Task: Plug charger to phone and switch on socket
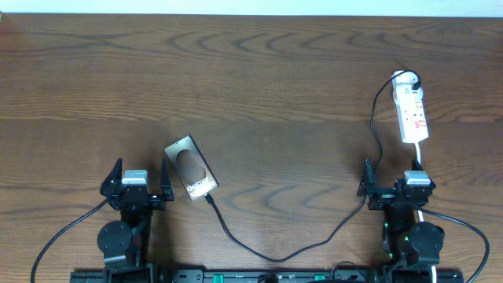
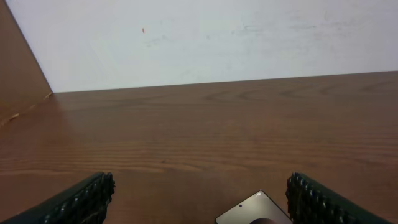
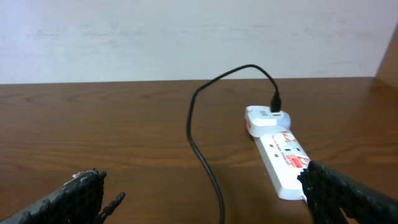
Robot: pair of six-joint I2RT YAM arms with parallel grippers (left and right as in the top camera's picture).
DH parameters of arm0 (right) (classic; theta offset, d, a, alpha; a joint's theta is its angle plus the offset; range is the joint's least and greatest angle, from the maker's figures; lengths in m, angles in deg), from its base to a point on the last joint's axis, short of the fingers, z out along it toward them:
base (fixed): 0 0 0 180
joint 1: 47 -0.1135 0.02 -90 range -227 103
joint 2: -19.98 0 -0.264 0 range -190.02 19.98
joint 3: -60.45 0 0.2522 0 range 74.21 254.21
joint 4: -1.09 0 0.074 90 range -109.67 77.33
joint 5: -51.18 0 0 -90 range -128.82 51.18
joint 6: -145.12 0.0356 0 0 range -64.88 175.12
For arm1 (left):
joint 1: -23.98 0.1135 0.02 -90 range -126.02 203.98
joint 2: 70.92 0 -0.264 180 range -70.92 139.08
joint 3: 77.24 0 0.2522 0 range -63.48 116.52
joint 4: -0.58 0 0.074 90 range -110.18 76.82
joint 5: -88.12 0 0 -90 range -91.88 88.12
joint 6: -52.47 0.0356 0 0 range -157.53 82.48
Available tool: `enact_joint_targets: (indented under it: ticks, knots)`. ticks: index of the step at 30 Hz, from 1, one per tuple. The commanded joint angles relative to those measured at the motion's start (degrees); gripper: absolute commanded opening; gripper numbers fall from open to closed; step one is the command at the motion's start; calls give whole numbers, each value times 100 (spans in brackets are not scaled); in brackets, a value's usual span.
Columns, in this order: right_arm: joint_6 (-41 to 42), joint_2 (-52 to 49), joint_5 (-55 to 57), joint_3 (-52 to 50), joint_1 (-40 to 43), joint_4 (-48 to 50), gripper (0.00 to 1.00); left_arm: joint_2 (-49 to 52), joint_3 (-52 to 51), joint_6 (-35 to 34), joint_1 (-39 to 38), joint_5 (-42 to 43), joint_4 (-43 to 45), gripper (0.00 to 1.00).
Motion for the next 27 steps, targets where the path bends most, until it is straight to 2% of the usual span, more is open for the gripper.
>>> enact_joint_targets:
  ticks: [1,23,27]
  knots:
    - [142,42,219,-17,-83,-26,99,-35,-79,33,-13,90,-227,90]
    - [232,39,129,-20,-83,-15,99,-35,-79,33,-13,90,-227,91]
    - [232,39,129,-20,-83,-15,99,-31,-79,33,-326,70,-219,91]
